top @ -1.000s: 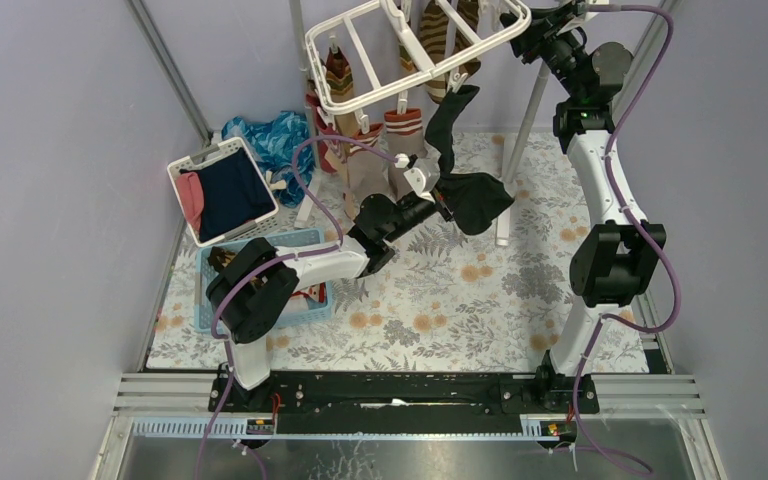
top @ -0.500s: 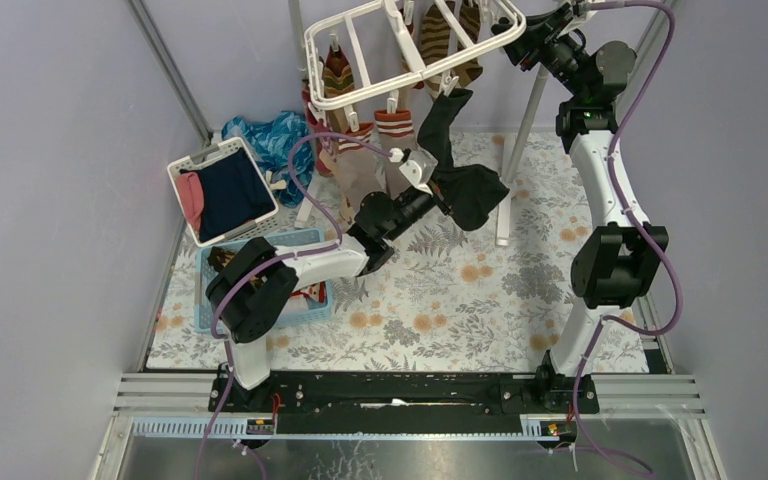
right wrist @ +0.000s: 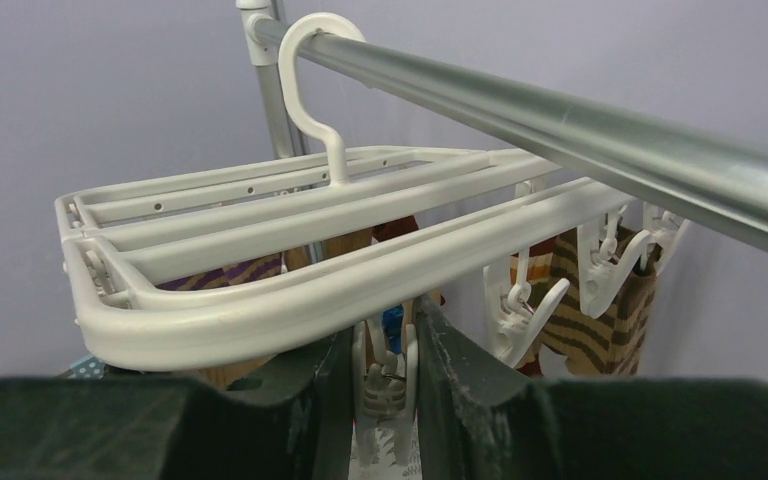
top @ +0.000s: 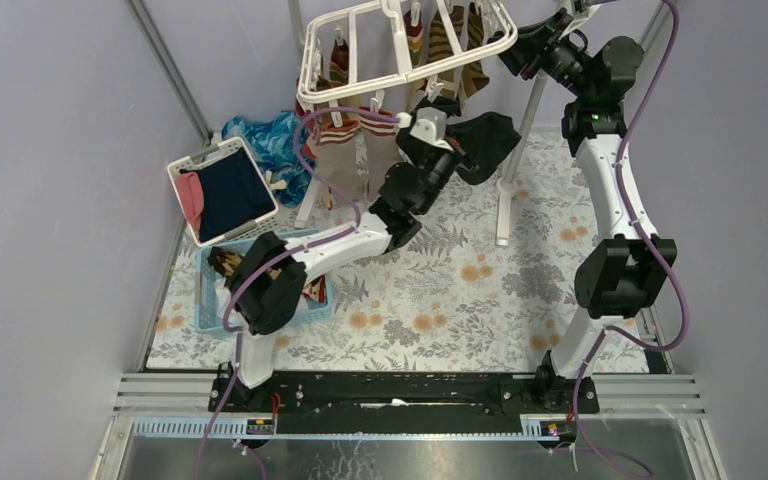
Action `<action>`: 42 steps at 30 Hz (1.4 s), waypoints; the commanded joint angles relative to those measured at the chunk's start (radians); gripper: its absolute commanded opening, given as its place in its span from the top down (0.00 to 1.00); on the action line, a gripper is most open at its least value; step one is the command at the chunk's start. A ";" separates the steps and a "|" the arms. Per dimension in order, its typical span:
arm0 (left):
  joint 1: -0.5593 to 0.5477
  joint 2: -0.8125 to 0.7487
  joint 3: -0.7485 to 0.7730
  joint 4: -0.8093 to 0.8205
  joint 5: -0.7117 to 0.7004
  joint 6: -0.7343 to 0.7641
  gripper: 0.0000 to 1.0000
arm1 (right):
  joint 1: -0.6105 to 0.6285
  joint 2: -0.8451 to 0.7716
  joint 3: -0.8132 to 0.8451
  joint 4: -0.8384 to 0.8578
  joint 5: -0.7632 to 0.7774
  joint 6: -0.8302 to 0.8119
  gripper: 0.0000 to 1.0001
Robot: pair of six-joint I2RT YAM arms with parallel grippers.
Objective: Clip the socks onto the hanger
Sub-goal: Open the clamp at the hanger, then reset both arms
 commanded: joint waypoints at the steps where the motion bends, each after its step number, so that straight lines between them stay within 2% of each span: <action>1: -0.023 0.079 0.130 -0.101 -0.141 0.067 1.00 | 0.011 -0.067 -0.027 -0.042 -0.030 0.020 0.94; 6: -0.038 0.128 0.244 -0.154 -0.268 0.116 1.00 | 0.017 -0.087 -0.050 -0.051 -0.026 0.013 0.94; 12: -0.039 0.157 0.339 -0.223 -0.328 0.126 1.00 | 0.025 -0.103 -0.071 -0.051 -0.030 0.013 0.94; 19: -0.042 0.190 0.390 -0.207 -0.400 0.161 1.00 | 0.025 -0.119 -0.098 -0.043 -0.049 0.024 0.94; 30: -0.041 0.235 0.471 -0.255 -0.416 0.175 1.00 | 0.026 -0.136 -0.124 -0.020 -0.062 0.043 0.95; 42: -0.042 0.203 0.438 -0.230 -0.410 0.173 1.00 | 0.026 -0.133 -0.130 -0.030 -0.065 0.018 0.95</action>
